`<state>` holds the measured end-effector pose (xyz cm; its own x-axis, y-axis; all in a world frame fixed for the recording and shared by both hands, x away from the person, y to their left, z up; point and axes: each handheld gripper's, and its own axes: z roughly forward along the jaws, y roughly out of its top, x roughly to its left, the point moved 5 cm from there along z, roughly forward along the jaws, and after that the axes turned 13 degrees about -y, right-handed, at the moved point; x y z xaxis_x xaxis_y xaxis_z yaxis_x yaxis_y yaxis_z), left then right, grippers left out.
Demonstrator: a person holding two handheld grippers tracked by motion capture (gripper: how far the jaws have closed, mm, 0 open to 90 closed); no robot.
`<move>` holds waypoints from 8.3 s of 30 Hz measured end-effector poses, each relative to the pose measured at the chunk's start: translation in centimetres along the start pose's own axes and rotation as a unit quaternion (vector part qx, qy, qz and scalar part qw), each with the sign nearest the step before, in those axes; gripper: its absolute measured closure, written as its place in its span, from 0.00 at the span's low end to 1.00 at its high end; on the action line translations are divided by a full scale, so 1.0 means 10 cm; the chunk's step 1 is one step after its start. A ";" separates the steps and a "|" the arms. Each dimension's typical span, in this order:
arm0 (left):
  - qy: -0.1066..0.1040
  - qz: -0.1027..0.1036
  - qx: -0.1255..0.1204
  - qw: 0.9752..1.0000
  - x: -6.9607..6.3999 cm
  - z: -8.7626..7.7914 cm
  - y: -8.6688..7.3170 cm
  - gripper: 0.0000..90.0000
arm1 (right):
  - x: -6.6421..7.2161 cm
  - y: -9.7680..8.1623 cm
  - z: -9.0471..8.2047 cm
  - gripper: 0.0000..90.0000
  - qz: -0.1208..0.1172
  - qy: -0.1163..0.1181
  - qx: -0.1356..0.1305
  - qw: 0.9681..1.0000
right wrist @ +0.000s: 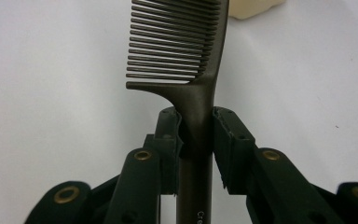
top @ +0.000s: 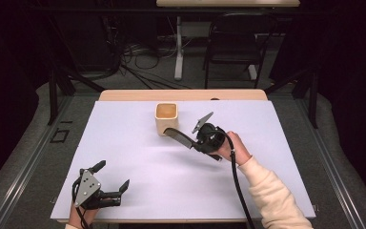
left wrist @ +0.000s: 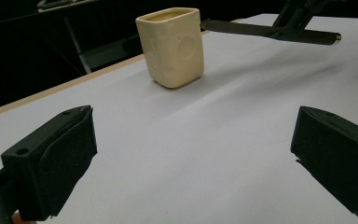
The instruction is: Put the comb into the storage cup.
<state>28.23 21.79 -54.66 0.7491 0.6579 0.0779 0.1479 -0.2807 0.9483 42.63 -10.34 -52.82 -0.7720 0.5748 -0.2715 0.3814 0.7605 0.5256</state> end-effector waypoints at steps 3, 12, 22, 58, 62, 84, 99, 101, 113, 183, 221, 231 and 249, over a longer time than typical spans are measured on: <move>0.000 0.001 0.000 1.000 0.00 0.00 0.00 0.00 | 0.00 0.00 -0.01 0.80 0.000 -0.001 -0.008 1.000; -0.001 -0.001 0.000 1.000 0.00 0.00 0.00 0.00 | -0.03 -0.01 -0.06 0.80 0.009 -0.006 -0.026 1.000; -0.001 -0.001 0.000 1.000 0.00 0.00 0.00 0.00 | -0.07 0.00 -0.12 0.80 0.016 -0.012 -0.045 0.999; -0.002 0.000 0.002 1.000 0.00 0.01 0.00 0.00 | -0.20 0.05 -0.19 0.80 0.054 -0.031 -0.108 0.992; -0.002 -0.002 0.001 1.000 -0.01 0.01 0.00 0.00 | -0.21 0.06 -0.18 0.80 0.058 -0.035 -0.116 0.991; -0.001 -0.002 0.003 1.000 0.00 0.01 0.00 0.00 | -0.26 0.11 -0.13 0.80 0.075 -0.050 -0.147 0.985; -0.001 -0.002 0.002 1.000 -0.01 0.01 0.00 0.00 | -0.26 0.15 -0.09 0.80 0.072 -0.051 -0.153 0.984; -0.001 -0.002 0.002 1.000 -0.01 0.01 0.00 0.00 | -0.26 0.16 -0.09 0.80 0.072 -0.050 -0.152 0.984; -0.001 -0.003 0.001 1.000 0.00 0.01 0.00 0.00 | -0.30 0.21 -0.14 0.80 0.076 -0.055 -0.163 0.982; -0.004 -0.003 -0.001 1.000 0.00 0.01 0.00 0.00 | -0.52 0.79 -0.14 0.80 0.100 -0.073 -0.206 0.971; -0.004 -0.003 0.000 1.000 0.00 0.01 0.00 0.00 | -0.54 1.09 -0.11 0.80 0.116 -0.079 -0.235 0.962; -0.005 -0.005 -0.001 1.000 0.00 0.02 0.00 0.00 | -0.52 1.16 -0.09 0.80 0.113 -0.087 -0.244 0.959; -0.006 -0.004 -0.001 1.000 0.00 0.01 0.00 0.00 | -0.50 1.26 -0.07 0.80 0.122 -0.099 -0.261 0.953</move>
<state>28.32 21.69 -54.73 0.7549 0.6524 0.0666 0.1532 -0.2742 0.9494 50.95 -3.85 -44.22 -0.5624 0.7999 -0.2096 0.1925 0.3732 0.9076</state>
